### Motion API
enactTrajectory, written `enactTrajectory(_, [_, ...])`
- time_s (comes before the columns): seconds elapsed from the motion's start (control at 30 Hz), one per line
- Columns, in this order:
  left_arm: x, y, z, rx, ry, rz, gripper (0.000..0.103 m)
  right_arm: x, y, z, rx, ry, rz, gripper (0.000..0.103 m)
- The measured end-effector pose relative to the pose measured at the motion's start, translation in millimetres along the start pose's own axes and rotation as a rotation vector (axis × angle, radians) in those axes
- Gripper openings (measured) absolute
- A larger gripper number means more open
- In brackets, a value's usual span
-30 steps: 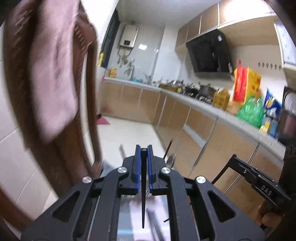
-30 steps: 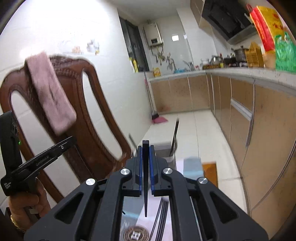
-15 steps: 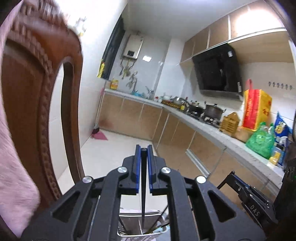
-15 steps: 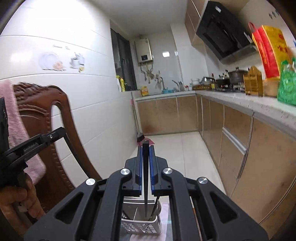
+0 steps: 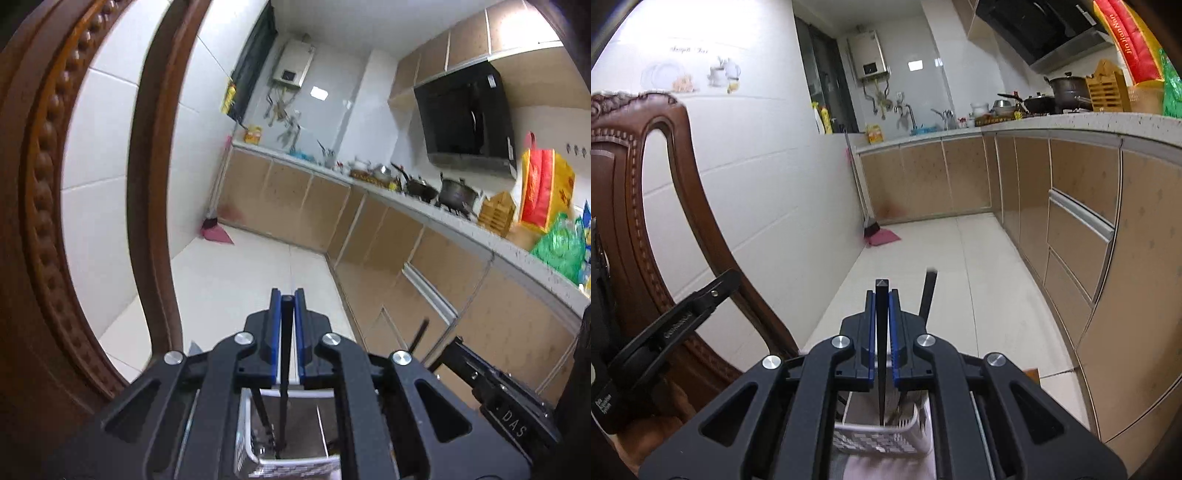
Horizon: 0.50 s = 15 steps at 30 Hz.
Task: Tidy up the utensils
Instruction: 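Lower both chopsticks into the grey holder and open both grippers, then withdraw both grippers from the holder back over the table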
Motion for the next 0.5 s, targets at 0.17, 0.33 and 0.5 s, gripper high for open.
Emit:
enactTrajectory(0.17, [-20, -5, 21, 0.001, 0.015, -0.054, 0.044, -11, -5, 23, 0.033, 0.015, -0.009, 0.014])
enactTrajectory(0.33, [-40, 11, 101, -0.036, -0.028, -0.049, 0.08, -33, -13, 100, 0.059, -0.047, -0.015, 0.038])
enactTrajectory(0.5, [-96, 28, 169, -0.009, 0.039, -0.063, 0.09, -104, -18, 159, 0.069, -0.018, -0.045, 0.052])
Point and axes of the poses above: each gripper's, at about its wrist camera, not at the fingertips, and z roughly against the way its jaws point, y to its left, x to its top, the point moved 5 cm from there along -z, roughly the way its jaws point, and after that the axes turned 2 degrees about y, right-handed, at the moved point
